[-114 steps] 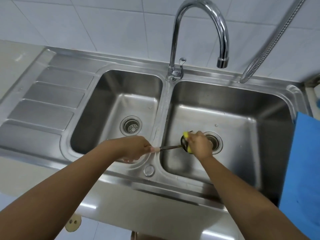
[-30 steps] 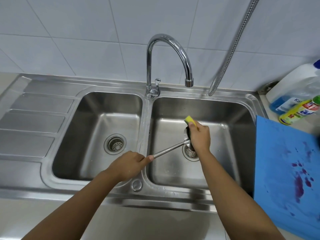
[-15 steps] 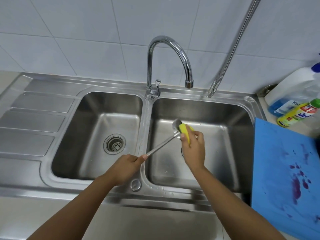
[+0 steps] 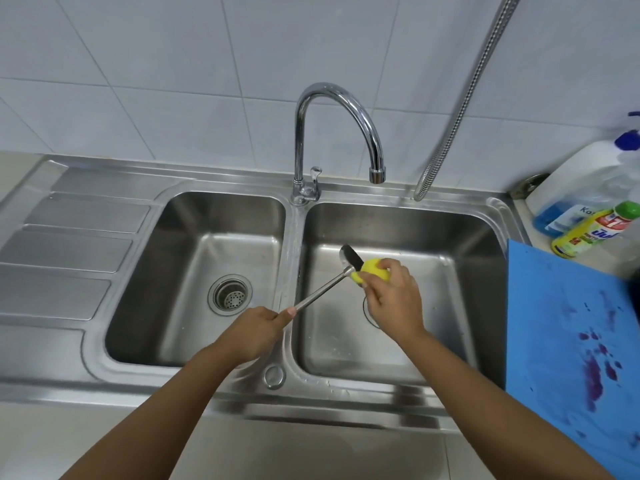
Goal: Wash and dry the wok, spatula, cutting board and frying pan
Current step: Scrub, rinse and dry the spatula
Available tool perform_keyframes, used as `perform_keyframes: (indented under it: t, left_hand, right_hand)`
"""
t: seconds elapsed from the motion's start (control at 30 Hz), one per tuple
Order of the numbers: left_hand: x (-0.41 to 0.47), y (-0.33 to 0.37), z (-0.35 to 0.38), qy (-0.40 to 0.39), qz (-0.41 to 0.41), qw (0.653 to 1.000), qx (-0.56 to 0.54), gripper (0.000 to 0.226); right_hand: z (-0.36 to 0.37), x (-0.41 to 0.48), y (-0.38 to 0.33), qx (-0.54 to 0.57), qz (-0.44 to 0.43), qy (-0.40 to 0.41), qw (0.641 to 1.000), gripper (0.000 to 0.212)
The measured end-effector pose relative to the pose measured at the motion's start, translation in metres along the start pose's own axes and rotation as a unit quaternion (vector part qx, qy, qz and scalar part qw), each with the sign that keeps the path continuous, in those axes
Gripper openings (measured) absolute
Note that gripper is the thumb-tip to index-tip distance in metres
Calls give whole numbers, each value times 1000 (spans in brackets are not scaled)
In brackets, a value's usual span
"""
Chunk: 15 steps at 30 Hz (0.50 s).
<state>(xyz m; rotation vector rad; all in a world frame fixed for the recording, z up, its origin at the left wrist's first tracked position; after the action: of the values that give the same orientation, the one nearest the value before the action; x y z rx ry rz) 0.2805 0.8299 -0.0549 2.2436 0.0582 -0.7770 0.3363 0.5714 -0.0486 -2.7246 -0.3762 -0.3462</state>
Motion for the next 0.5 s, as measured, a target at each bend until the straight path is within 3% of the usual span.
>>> perform_keyframes:
  t: [0.07,0.17,0.2,0.3,0.43,0.5]
  left_hand:
    - [1,2,-5,-8,-1,1000,6,65]
    - [2,8,-6,-18,12,999,-32,64]
    - [2,11,-5,-20,17,999,-30,64]
    - [0,10,-3,-23,16,999,-21,64]
    - [-7,4,2,-25,33,998,40,63]
    - [-11,4,-1,-8,39,997,70,64]
  right_hand:
    - [4,1,-7,8,-29,-26,999,23]
    - [4,8,18,128,183,14,975,31]
    - [5,9,15,143,205,16,968,36]
    - [10,14,-17,121,97,-28,988,49]
    - [22,31,12,165,209,-53,962,40]
    - [28,42,10,197,168,-91,962,32]
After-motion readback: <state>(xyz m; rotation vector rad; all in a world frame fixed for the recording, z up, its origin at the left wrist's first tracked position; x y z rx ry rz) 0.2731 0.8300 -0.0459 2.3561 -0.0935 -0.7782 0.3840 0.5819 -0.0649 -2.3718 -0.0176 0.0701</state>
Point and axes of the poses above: each hand's wrist, its own x-axis towards the middle knuckle, its own z-axis out of the palm, y = z × x, the point moved 6 cm from there along x, towards the middle knuckle, and after that the axes turned 7 degrees about -y, right-handed, at the moved point
